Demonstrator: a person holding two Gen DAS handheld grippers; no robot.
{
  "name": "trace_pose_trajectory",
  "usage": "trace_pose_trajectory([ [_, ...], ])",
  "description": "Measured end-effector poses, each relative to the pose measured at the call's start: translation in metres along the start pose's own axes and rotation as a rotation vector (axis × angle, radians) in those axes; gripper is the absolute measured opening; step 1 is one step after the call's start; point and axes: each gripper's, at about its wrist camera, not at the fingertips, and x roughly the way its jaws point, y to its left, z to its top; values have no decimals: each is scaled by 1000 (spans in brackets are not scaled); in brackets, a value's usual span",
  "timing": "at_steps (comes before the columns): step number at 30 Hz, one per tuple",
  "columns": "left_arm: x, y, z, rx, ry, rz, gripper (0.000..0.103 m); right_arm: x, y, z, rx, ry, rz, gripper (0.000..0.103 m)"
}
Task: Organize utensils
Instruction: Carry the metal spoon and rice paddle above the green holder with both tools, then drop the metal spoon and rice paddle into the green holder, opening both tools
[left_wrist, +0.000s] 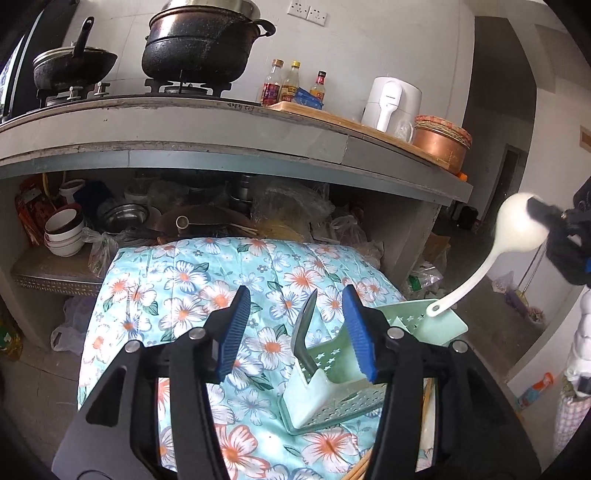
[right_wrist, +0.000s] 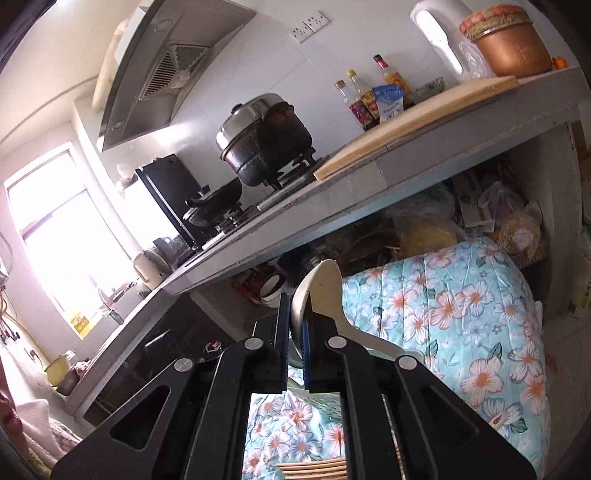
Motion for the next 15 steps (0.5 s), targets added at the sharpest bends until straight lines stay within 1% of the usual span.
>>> trace_pose_trajectory([
  [2,-5,3,-4,-16,-2,-13,55,15,-10,-4,20,38,-14,6],
  [6,-13,7,-14,-32,3,-26,59,43,-26,-17,40,112,-66,6],
  [7,-14,8,-16,-35,7,-28,60,49,-27,-19,38,129,-85,7],
  [8,-15,9,-19,-37,13,-28,61,54,-27,-23,30,142,-101,9],
  [10,-15,10,-25,-41,27,-28,63,60,-28,-28,17,157,-129,9],
  [12,-14,10,-30,-47,43,-34,64,64,-28,-31,9,177,-143,10],
  [13,-14,11,-33,-50,50,-35,64,65,-28,-32,7,182,-150,12],
  [15,-13,10,-37,-55,60,-37,64,64,-27,-34,0,177,-168,31],
])
